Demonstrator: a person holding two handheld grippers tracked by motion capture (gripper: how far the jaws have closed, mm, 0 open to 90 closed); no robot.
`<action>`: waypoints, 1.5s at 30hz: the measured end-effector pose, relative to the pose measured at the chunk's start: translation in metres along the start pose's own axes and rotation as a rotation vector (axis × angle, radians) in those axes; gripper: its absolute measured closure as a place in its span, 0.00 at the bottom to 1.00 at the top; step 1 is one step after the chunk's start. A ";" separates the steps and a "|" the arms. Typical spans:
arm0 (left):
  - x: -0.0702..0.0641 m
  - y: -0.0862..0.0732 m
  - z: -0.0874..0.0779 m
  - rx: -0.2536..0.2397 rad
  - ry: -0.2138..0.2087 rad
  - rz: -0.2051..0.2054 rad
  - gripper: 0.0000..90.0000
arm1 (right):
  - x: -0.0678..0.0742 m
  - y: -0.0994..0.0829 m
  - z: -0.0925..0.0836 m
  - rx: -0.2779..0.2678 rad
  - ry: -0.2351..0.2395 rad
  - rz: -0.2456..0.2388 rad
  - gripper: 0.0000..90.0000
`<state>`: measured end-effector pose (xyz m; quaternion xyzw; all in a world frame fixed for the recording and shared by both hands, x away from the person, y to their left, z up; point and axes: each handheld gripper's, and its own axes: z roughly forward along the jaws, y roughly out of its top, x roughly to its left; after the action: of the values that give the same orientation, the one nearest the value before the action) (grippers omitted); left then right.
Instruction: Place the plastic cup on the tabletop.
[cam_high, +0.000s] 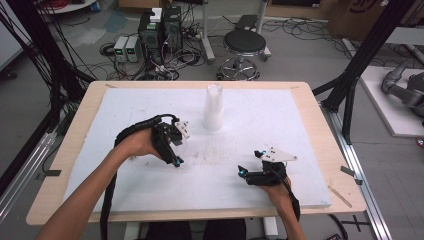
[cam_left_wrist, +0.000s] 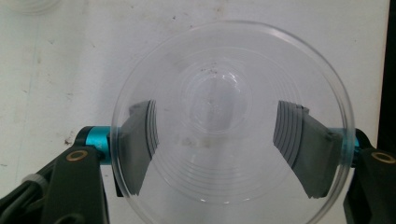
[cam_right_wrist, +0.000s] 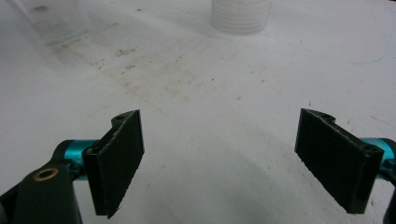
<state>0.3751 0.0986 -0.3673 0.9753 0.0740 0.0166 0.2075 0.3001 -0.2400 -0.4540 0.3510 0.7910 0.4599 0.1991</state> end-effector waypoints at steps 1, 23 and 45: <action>0.000 0.001 0.002 0.005 -0.002 -0.001 0.34 | 0.000 0.000 0.000 0.000 0.000 0.000 0.17; 0.000 0.014 0.025 0.047 -0.003 -0.005 0.34 | 0.000 0.000 0.000 0.002 0.007 0.000 0.17; 0.000 0.012 0.033 0.010 -0.011 -0.024 0.14 | 0.000 0.000 0.000 0.001 0.011 0.000 0.17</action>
<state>0.3789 0.0743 -0.3922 0.9755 0.0846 0.0082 0.2031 0.3000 -0.2400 -0.4541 0.3487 0.7921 0.4616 0.1945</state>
